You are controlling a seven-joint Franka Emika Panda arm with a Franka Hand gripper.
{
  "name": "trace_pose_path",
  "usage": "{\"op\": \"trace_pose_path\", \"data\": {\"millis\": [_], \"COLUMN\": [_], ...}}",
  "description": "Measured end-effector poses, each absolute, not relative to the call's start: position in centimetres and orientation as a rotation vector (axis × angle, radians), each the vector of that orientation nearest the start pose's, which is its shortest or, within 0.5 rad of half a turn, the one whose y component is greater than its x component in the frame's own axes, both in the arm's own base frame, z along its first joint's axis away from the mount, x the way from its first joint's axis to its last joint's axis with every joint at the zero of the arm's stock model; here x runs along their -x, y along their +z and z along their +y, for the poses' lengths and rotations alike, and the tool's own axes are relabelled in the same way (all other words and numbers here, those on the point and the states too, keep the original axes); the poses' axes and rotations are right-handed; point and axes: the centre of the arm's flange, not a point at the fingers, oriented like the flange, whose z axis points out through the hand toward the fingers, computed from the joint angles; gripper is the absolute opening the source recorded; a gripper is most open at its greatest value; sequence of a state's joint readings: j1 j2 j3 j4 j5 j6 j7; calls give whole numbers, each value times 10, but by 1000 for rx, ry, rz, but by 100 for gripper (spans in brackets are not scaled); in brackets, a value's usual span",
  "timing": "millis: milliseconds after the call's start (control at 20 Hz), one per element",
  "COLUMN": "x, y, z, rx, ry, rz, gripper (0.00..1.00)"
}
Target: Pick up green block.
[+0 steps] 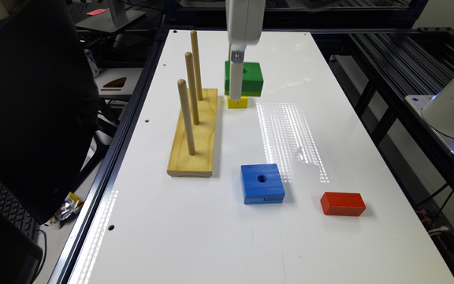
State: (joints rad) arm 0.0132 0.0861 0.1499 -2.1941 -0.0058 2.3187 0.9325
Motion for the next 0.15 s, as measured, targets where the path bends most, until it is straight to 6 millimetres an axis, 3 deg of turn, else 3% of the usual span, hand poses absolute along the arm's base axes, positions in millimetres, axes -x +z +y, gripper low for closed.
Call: {"op": "trace_pose_path", "data": {"millis": [150], "x": [-538], "y": [356], "z": [88], "rx": [2889], "ry": [-49], "rz": [1164], "gripper": [0]}}
